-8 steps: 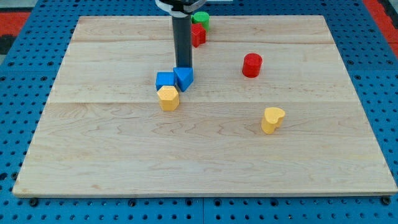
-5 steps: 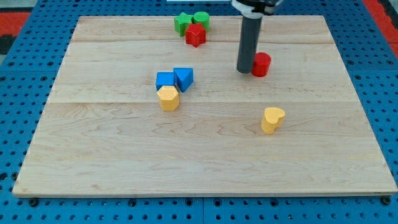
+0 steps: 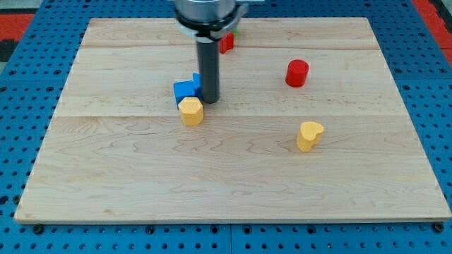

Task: Move the blue cube towards the group of blocks

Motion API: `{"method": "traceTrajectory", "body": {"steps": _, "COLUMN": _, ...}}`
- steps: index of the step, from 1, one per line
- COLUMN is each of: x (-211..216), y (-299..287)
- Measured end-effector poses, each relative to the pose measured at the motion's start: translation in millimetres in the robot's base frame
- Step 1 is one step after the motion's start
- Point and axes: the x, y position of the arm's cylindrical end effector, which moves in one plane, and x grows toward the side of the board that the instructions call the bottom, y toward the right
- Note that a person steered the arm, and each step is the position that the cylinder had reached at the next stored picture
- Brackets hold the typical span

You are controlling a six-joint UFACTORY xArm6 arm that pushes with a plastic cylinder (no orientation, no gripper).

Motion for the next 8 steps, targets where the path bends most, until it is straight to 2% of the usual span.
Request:
{"method": "traceTrajectory", "body": {"steps": 4, "x": 26.4, "y": -158.5}}
{"method": "traceTrajectory", "body": {"steps": 6, "x": 21.5, "y": -158.6}}
{"method": "traceTrajectory", "body": {"steps": 7, "x": 12.1, "y": -182.8}}
{"method": "traceTrajectory", "body": {"steps": 8, "x": -5.3, "y": -151.1}}
